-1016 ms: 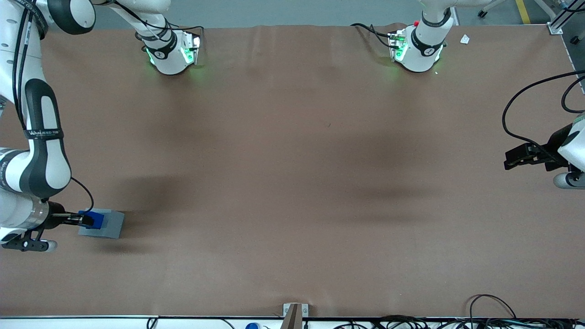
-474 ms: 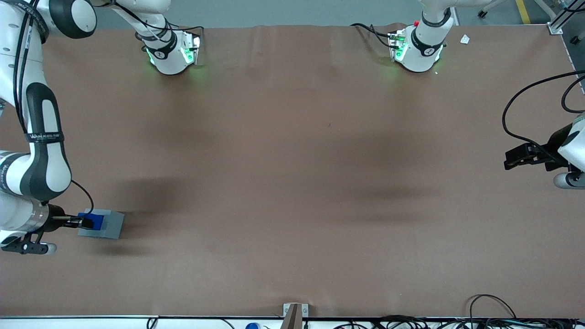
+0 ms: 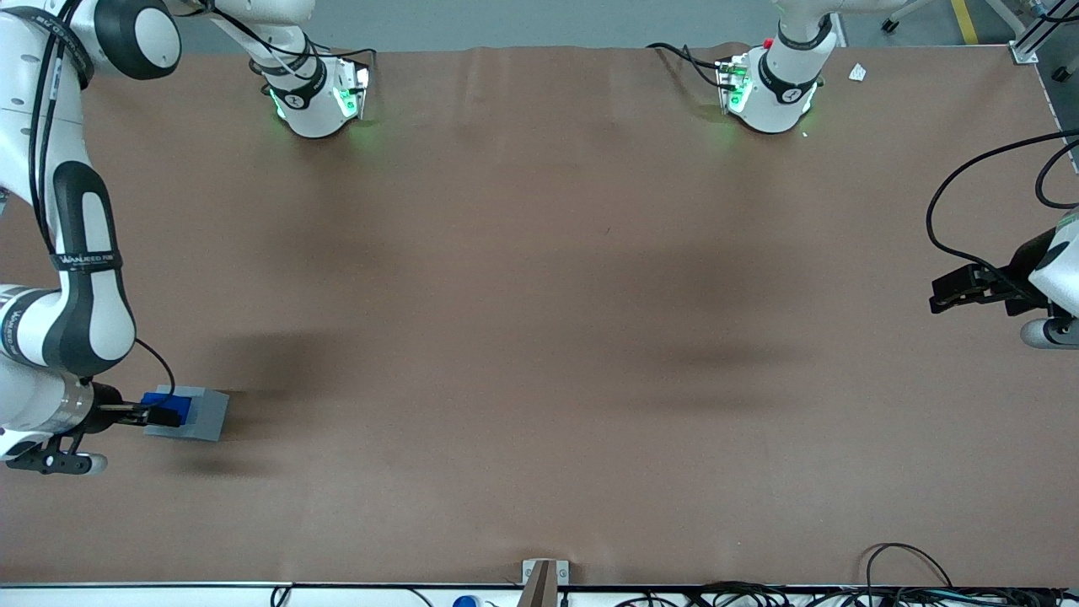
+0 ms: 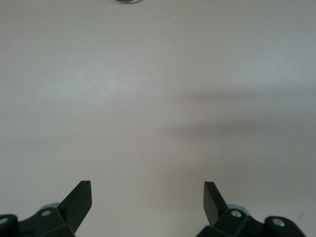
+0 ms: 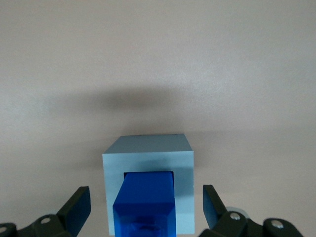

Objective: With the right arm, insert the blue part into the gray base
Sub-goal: 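Lower the blue cube into the gray base recess and press down, then open the right gripper and raise it away from the base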

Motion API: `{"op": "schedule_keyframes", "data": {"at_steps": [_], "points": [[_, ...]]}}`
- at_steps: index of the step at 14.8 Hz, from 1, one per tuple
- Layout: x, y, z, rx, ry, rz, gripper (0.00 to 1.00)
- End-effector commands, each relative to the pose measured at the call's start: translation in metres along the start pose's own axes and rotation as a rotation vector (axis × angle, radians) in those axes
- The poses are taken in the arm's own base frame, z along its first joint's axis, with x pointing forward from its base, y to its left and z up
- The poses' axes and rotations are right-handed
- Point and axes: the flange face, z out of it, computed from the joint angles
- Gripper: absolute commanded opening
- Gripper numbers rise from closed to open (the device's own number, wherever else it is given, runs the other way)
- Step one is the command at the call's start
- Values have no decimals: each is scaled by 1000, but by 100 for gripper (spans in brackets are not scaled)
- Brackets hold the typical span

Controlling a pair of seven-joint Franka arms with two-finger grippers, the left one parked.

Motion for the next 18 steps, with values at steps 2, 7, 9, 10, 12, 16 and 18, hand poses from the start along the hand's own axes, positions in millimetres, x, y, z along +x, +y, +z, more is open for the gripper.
{"op": "schedule_keyframes", "data": {"at_steps": [2, 7, 9, 10, 12, 16, 18], "points": [[-2, -6, -64, -1, 39, -11, 100], [-41, -35, -189, -3, 35, -5, 100], [-64, -63, -223, -11, 28, -6, 100], [-79, -76, -234, -18, 32, -20, 100], [-110, -82, -251, -26, 47, -25, 100], [-164, -97, -300, -32, 96, -6, 100], [-174, -108, -321, -33, 113, -25, 100]]}}
